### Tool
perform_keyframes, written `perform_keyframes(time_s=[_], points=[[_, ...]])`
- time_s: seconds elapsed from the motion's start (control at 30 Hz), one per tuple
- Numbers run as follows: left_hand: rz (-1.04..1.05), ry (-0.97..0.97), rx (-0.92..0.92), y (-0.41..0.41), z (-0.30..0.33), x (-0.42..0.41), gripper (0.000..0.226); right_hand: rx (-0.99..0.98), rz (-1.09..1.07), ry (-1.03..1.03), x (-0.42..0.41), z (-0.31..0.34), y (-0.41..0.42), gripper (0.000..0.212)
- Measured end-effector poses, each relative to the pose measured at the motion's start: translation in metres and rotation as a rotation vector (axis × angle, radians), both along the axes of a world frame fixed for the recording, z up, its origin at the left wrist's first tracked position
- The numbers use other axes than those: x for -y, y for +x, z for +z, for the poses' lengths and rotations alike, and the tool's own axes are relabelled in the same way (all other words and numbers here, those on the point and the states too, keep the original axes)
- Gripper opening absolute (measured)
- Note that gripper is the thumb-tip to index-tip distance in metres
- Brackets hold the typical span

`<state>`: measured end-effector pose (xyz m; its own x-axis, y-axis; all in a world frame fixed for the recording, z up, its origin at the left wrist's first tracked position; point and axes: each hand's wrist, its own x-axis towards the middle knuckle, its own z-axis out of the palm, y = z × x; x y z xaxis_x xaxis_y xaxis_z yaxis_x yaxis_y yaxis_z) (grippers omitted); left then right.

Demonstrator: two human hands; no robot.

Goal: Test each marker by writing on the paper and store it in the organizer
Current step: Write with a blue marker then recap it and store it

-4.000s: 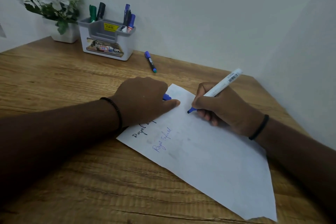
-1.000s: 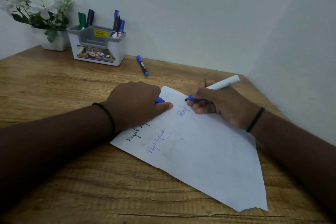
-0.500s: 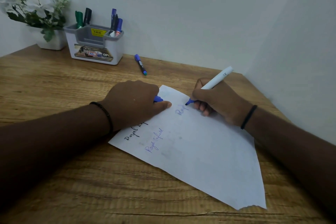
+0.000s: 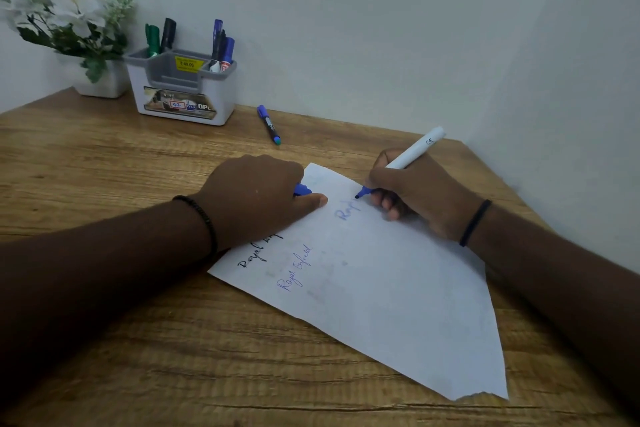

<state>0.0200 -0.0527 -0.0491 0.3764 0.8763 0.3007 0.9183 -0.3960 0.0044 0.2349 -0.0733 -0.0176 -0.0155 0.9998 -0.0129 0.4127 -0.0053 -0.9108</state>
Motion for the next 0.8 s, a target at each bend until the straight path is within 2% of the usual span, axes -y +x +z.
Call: perform_keyframes(time_s=[0.33, 0.53, 0.8], points=[[0.001, 0.009, 0.000, -0.0001, -0.0018, -0.0018, 0.052, -0.019, -0.020, 0.005, -0.0025, -0.0010, -0.0004, 0.010], [0.001, -0.004, -0.001, -0.0006, 0.0004, 0.0002, 0.053, -0.021, 0.027, -0.053, -0.0037, 0.0030, -0.0010, 0.015], [0.008, -0.010, -0.001, 0.0009, 0.0029, 0.0034, 0.052, -0.005, -0.015, -0.052, -0.0053, 0.0031, 0.0021, 0.020]])
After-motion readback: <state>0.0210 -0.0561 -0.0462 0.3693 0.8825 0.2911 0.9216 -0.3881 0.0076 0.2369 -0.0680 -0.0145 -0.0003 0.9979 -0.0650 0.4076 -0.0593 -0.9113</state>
